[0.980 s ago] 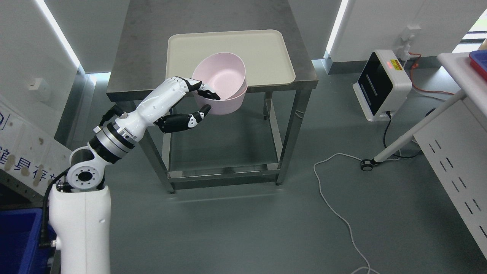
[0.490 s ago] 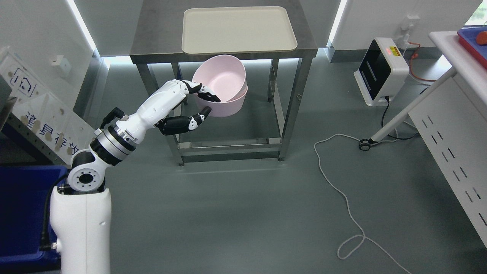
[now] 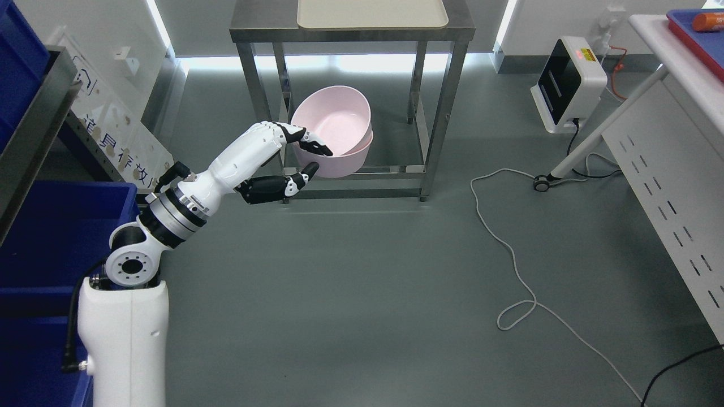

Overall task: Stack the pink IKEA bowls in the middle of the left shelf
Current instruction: 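Hold the stacked bowls in the left hand while turning toward the blue bins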

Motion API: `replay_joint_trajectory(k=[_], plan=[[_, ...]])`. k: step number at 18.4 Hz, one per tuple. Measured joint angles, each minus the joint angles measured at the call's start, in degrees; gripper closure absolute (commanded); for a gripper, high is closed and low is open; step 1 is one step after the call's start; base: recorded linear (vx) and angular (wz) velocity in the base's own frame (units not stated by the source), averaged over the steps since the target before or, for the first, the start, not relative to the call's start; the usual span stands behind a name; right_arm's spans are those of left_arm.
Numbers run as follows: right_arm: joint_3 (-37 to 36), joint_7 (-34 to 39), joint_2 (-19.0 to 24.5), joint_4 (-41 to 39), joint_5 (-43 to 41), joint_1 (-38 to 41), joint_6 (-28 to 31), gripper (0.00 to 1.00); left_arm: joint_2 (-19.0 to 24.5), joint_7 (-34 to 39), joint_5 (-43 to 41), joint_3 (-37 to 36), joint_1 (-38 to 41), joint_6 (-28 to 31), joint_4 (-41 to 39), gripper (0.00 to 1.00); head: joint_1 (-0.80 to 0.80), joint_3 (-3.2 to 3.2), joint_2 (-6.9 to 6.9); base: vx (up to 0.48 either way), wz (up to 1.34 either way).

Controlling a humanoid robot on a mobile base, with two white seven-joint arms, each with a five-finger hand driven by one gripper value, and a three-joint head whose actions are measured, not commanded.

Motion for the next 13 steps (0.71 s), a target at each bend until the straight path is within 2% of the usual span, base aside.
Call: replay_joint_trajectory(k=[13], plan=[[0.00, 0.00, 0.00, 0.00, -0.01, 0.02, -0.11, 0.00, 0.00, -0.04, 0.69, 1.02, -0.03, -1.02, -0.69, 0.96, 0.00, 0.00, 0.00, -0.264, 0.19]])
